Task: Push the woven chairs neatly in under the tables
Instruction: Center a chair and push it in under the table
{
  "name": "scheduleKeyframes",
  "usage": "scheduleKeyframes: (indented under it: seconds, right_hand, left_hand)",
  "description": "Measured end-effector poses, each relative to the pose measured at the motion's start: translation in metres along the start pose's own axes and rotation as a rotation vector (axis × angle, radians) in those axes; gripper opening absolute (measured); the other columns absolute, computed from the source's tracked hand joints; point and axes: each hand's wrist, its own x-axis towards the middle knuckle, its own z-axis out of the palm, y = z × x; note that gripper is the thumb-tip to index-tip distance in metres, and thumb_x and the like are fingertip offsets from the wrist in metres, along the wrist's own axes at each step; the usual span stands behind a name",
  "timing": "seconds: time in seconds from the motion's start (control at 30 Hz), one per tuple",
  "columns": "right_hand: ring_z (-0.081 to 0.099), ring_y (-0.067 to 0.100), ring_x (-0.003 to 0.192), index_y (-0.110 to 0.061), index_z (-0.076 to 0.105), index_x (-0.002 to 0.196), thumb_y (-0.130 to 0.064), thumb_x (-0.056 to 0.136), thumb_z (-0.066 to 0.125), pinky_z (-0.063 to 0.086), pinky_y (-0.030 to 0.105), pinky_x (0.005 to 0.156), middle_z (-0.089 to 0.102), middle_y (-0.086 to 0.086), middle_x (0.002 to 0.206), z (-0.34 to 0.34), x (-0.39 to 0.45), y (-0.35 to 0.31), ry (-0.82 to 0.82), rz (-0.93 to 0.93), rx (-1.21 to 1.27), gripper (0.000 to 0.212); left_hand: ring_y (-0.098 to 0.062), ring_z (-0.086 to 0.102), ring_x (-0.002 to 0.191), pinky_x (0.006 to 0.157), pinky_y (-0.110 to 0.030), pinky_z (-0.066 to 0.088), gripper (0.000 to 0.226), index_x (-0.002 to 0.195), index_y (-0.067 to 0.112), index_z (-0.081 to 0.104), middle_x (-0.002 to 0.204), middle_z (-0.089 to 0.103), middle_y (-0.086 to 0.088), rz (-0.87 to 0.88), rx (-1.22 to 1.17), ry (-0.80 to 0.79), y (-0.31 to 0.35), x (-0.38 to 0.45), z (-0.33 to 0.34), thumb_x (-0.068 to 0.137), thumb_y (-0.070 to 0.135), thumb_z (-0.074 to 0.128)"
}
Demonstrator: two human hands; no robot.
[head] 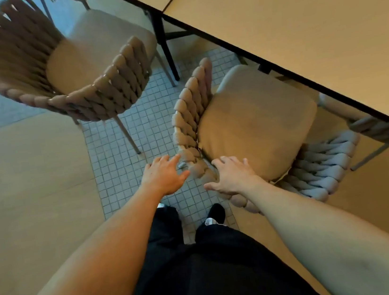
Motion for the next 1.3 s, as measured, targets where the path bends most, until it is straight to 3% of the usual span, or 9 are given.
scheduleKeyframes:
  seconds: [0.3,0.87,1.3]
  right_hand:
    - [0.032,0.030,0.146,-0.024,0.034,0.154,-0.079,0.086,0.051,0.024,0.061,0.116,0.036,0.003,0.160,-0.029,0.049,-0.094,0.011,-0.121,-0.109,0.090]
    - [0.029,0.030,0.150,-0.024,0.029,0.159,-0.079,0.086,0.053,0.021,0.061,0.120,0.033,0.005,0.163,-0.091,0.163,-0.335,0.010,-0.237,-0.244,0.095]
    - [0.028,0.029,0.148,-0.023,0.033,0.156,-0.078,0.086,0.052,0.024,0.061,0.117,0.035,0.005,0.160,-0.145,0.253,-0.422,0.006,-0.291,-0.261,0.091]
  left_hand:
    - [-0.029,0.031,0.146,0.118,-0.052,0.028,0.074,0.158,0.029,0.023,0.159,0.035,-0.008,-0.142,-0.121,0.040,-0.097,-0.014,-0.020,0.096,0.066,0.042]
    - [-0.029,0.029,0.147,0.118,-0.055,0.027,0.076,0.158,0.028,0.024,0.160,0.034,-0.009,-0.348,-0.242,0.092,-0.337,-0.022,-0.086,0.095,0.065,0.045]
    - [-0.029,0.028,0.148,0.117,-0.054,0.029,0.079,0.159,0.028,0.021,0.161,0.032,-0.009,-0.359,-0.211,0.115,-0.441,0.034,-0.144,0.094,0.068,0.044]
